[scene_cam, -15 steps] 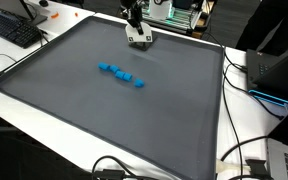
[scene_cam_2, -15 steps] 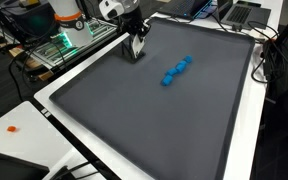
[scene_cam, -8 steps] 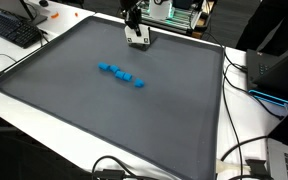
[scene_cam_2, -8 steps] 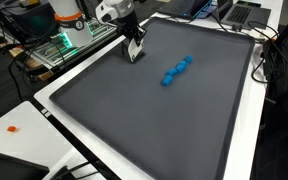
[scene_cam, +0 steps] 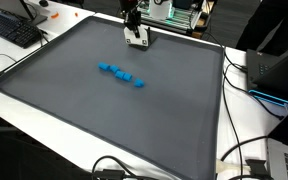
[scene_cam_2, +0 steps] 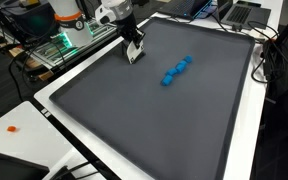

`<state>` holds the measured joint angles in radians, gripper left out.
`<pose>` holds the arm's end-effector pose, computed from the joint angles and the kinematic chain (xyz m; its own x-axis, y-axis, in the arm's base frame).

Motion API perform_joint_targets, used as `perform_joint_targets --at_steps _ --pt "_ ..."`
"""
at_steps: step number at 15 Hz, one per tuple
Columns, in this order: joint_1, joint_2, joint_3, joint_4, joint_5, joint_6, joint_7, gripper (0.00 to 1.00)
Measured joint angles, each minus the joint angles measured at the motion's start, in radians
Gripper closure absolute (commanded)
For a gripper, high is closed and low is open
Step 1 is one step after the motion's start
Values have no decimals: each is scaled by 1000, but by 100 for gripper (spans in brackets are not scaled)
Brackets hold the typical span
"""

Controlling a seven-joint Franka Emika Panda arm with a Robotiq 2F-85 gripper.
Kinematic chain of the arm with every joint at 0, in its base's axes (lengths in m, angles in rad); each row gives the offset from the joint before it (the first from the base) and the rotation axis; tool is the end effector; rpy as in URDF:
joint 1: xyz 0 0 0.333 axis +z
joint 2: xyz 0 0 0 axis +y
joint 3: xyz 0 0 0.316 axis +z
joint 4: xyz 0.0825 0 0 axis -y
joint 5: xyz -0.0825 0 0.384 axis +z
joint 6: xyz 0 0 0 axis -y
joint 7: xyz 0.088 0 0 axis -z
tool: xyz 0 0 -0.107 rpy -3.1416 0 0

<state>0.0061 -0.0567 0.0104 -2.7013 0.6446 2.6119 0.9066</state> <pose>0.4008 -0.0066 0.2431 0.1220 -0.9473 -0.2961 -0.9912 -0.1008 -0.0858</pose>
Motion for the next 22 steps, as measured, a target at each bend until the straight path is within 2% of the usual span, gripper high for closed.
perform_joint_targets --at_steps 14,20,21,22 --pt "10 14 29 -7 -2 54 0 99" --pt "20 25 42 -7 -14 76 43 99" --pt "22 26 42 -7 -19 79 53 71" --pt "23 26 42 -7 -24 79 59 70"
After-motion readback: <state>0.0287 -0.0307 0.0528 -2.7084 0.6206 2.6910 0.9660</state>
